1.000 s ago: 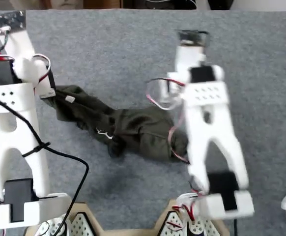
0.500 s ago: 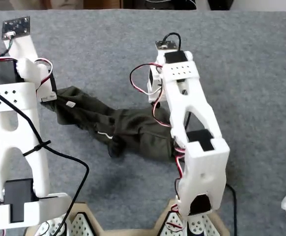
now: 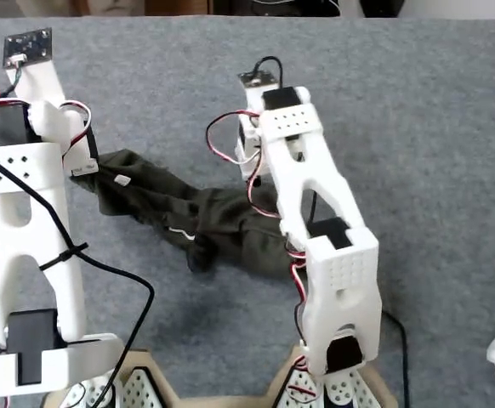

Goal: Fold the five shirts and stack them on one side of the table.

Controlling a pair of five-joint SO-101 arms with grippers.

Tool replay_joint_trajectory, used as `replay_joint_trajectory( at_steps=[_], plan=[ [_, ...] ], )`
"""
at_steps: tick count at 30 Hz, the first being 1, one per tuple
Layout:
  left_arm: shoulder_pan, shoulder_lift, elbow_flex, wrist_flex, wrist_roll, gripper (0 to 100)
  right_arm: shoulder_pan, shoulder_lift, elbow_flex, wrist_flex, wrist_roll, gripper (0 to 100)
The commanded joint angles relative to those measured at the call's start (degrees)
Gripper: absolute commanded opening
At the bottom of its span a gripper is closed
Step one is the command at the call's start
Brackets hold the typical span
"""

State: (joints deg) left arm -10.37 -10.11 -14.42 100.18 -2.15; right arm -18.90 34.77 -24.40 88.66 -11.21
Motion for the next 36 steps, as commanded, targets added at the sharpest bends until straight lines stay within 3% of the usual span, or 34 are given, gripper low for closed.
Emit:
replay_joint_trajectory(
  at_steps=[1, 14, 36],
  plan=[
    [-0.4, -0.4, 0.0, 0.6, -0.3, 2, -1.5, -0.2, -2.3, 0.3, 0.7, 19.5],
    [-0.4, -0.4, 0.0, 0.6, -0.3, 2, -1.5, 8.0, -5.8, -2.7, 0.9, 19.3],
    [-0.4, -0.4, -0.3, 0.5, -0.5, 2, -0.7, 8.0, -6.0, -4.4, 0.6, 2.0]
  ],
)
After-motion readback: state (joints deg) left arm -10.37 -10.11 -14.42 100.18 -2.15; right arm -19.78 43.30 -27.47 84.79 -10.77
